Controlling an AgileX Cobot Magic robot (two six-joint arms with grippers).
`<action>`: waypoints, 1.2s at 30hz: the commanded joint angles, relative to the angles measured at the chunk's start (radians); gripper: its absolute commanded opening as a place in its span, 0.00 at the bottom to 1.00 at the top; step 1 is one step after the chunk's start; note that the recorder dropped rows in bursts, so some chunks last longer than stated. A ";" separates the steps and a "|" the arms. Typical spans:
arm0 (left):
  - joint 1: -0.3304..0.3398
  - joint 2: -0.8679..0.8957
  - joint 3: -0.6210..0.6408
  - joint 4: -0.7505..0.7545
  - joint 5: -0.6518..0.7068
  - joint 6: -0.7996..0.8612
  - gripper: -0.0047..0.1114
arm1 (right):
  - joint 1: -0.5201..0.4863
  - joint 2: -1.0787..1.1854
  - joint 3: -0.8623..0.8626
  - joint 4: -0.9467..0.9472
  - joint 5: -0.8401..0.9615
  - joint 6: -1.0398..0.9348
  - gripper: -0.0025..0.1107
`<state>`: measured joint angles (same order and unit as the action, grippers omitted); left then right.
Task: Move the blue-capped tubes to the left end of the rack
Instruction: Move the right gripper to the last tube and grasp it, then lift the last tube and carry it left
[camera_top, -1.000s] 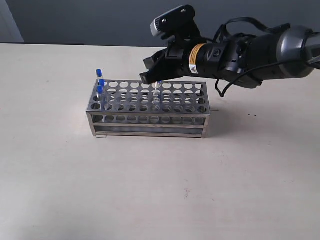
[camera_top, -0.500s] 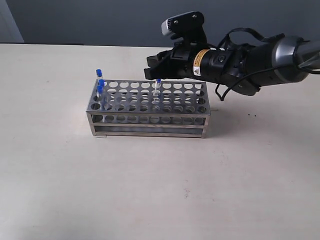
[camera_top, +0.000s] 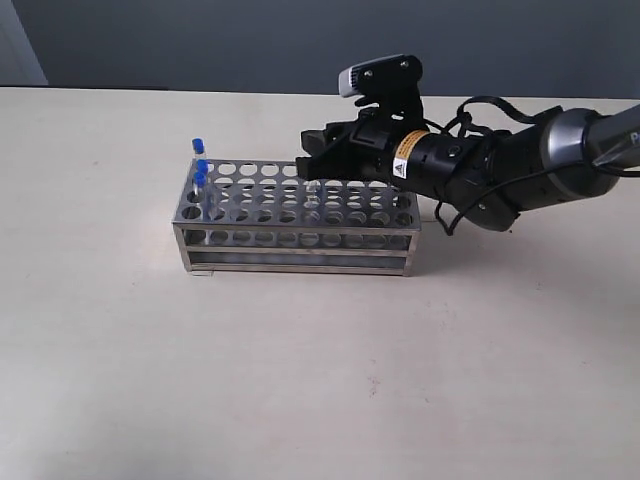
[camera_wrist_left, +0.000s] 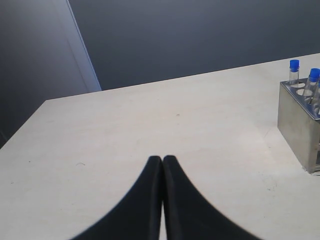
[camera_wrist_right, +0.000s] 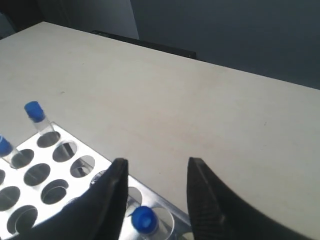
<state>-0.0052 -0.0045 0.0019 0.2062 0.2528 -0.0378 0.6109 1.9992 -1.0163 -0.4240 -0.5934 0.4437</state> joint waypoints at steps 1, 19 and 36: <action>-0.006 0.004 -0.002 -0.004 -0.013 -0.003 0.04 | -0.004 0.000 0.007 0.010 -0.032 -0.014 0.36; -0.006 0.004 -0.002 -0.004 -0.013 -0.003 0.04 | -0.001 0.104 0.007 0.010 -0.068 -0.024 0.31; -0.006 0.004 -0.002 -0.004 -0.013 -0.003 0.04 | 0.018 -0.041 -0.020 -0.070 -0.094 -0.024 0.02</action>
<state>-0.0052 -0.0045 0.0019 0.2062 0.2528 -0.0378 0.6128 2.0035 -1.0165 -0.4494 -0.6498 0.4199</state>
